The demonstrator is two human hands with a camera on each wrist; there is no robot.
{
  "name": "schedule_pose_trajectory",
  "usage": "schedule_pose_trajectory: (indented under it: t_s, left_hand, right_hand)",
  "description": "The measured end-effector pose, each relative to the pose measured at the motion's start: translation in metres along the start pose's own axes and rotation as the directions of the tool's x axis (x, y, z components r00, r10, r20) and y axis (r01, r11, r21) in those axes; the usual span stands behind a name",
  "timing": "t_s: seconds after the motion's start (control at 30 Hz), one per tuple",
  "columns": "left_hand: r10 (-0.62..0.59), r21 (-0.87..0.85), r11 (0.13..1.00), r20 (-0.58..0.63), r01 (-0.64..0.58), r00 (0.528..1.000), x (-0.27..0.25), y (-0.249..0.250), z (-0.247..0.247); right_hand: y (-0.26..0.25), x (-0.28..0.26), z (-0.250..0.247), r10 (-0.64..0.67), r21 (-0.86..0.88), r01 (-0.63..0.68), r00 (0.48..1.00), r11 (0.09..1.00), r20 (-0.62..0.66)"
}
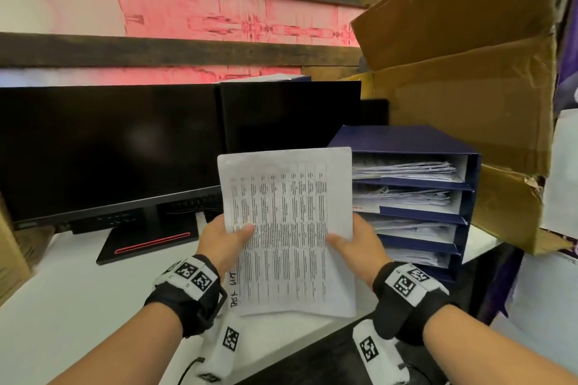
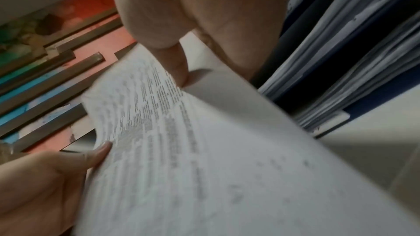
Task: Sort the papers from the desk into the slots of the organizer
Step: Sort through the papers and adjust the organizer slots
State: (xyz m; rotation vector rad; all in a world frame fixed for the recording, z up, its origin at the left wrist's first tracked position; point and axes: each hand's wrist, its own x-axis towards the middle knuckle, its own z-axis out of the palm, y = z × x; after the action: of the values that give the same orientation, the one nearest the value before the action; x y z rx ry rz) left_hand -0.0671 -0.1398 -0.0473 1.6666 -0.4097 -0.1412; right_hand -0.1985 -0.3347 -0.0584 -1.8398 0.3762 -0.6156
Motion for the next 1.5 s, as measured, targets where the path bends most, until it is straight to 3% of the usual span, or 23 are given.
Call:
schedule_pose_trajectory:
  t_s: [0.13,0.27,0.4,0.53,0.7,0.83,1.07,1.27,1.37,1.5]
  left_hand:
    - [-0.071,-0.037,0.996,0.162,0.078,0.984,-0.001,0.009,0.025]
    - [-0.145,-0.146,0.969,0.326,0.201,0.934,-0.008,0.009,0.060]
    - [-0.180,-0.068,0.969,0.464,0.237,0.868,-0.017,0.014,0.092]
    - [-0.164,-0.080,0.966,0.541,0.245,0.825,-0.021,0.030,0.117]
    - [-0.140,-0.175,0.952,0.480,0.250,0.866,-0.006,0.059,0.137]
    - [-0.143,-0.140,0.962,0.469,0.234,0.872,0.004,0.067,0.143]
    - [-0.034,-0.175,0.980,0.340,0.099,0.940,0.024,0.068,0.135]
    - [-0.041,-0.140,0.988,0.216,0.072,0.976,0.041,0.090,0.153]
    - [-0.095,-0.114,0.987,0.174,0.116,0.980,0.046,0.086,0.160]
    - [-0.200,-0.124,0.961,0.309,0.247,0.930,0.039,0.080,0.165]
  right_hand:
    - [-0.008,-0.002,-0.035,0.054,0.054,-0.053,0.999,0.997,-0.008]
    - [0.005,-0.012,-0.070,0.182,0.135,-0.176,0.983,0.975,-0.031]
    - [0.013,-0.023,-0.107,0.317,0.167,-0.296,0.940,0.941,-0.122]
    - [0.009,-0.030,-0.141,0.360,0.222,-0.313,0.908,0.923,-0.213]
    - [-0.015,-0.024,-0.164,0.331,0.282,-0.262,0.915,0.923,-0.232]
    - [-0.029,-0.012,-0.172,0.294,0.307,-0.214,0.924,0.927,-0.246]
    - [-0.049,-0.001,-0.168,0.161,0.309,-0.119,0.980,0.943,-0.113]
    - [-0.052,-0.003,-0.172,0.252,0.271,-0.235,0.968,0.933,-0.026]
    - [-0.052,-0.002,-0.183,0.302,0.206,-0.270,0.943,0.940,-0.141]
    - [-0.059,0.017,-0.183,0.331,0.208,-0.275,0.887,0.939,-0.323]
